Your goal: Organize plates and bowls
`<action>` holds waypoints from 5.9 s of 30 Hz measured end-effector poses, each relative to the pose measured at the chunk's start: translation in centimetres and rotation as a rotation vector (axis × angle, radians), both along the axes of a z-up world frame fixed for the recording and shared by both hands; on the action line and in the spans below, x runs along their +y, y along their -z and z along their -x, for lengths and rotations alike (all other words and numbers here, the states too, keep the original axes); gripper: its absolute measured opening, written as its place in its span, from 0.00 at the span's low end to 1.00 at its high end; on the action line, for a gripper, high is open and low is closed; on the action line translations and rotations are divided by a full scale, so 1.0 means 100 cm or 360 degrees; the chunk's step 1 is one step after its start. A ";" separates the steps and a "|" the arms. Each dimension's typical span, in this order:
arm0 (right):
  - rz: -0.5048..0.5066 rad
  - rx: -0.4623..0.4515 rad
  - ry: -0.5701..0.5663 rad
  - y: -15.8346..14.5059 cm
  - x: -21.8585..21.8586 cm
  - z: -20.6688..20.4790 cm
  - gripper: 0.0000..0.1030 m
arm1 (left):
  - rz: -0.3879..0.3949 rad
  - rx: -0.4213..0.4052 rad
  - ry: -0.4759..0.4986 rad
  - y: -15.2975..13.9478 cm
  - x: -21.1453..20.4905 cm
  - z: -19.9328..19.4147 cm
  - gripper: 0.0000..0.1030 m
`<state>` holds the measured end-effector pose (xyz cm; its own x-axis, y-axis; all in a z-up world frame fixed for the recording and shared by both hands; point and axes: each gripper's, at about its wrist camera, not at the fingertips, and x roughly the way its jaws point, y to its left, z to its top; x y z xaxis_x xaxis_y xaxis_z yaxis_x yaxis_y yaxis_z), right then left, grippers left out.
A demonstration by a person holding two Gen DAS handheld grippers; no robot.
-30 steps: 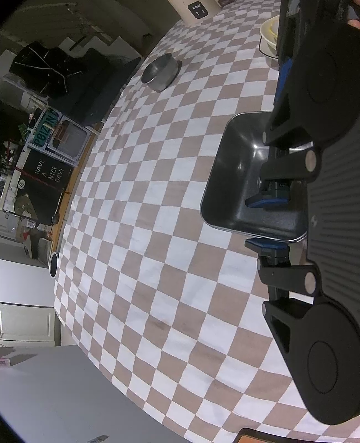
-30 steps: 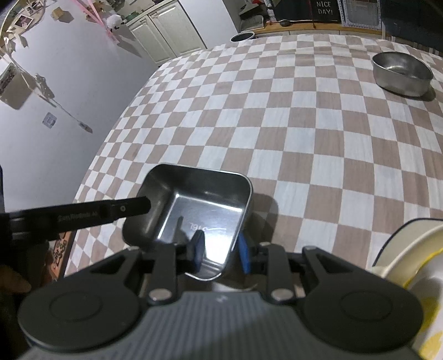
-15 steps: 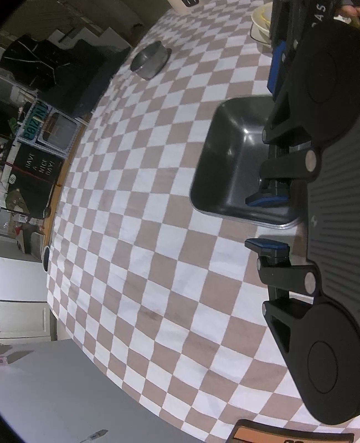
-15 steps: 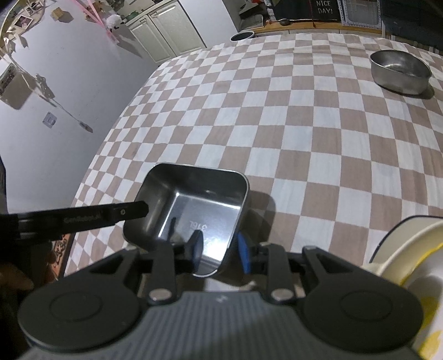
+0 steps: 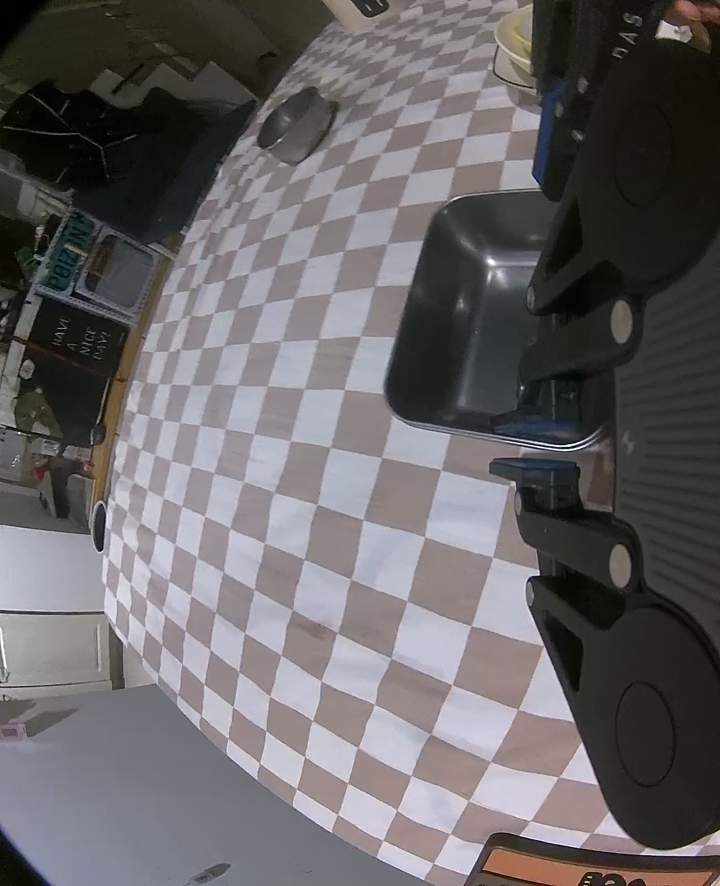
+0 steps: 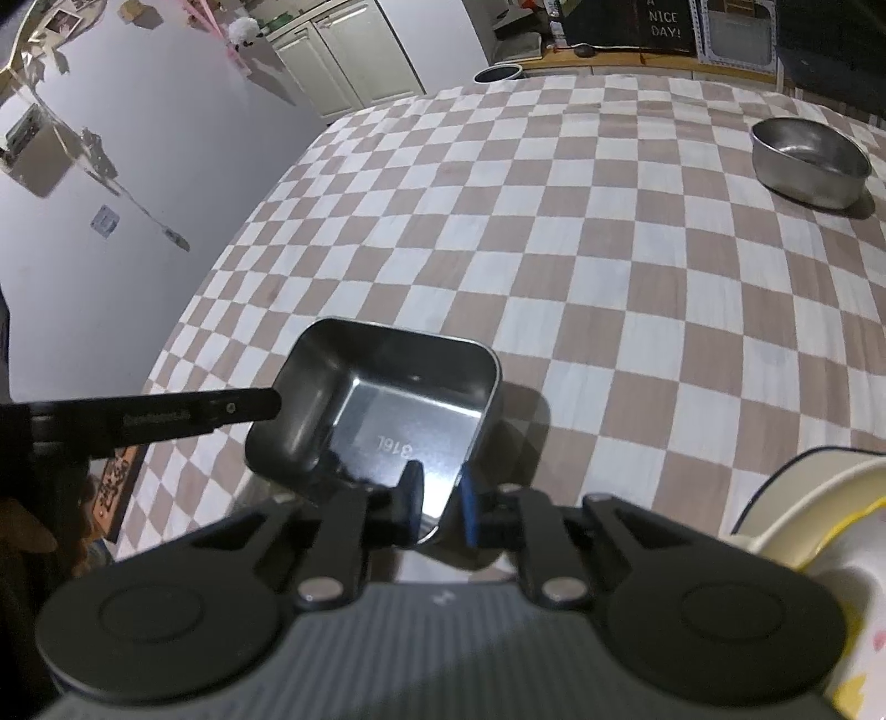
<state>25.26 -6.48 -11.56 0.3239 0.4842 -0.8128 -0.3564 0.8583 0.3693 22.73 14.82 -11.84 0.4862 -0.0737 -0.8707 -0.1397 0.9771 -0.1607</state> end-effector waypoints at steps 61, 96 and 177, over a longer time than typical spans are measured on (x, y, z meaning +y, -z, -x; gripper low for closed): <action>-0.0060 -0.0690 0.0760 -0.030 -0.194 -0.066 1.00 | 0.0208 -0.0396 0.0154 -0.044 -0.150 -0.077 1.00; -0.0666 -0.0292 0.0965 0.047 -0.231 -0.201 0.22 | 0.0496 -0.0171 0.0063 0.042 -0.235 -0.264 0.23; -0.0177 -0.0272 0.0007 -0.029 -0.011 -0.007 0.13 | 0.0202 -0.0193 -0.0121 -0.035 -0.002 0.034 0.11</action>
<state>25.96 -7.60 -8.64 0.4550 0.5660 -0.6875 -0.4183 0.8174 0.3961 19.30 14.59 -8.37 0.5953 -0.1383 -0.7915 -0.1847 0.9351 -0.3023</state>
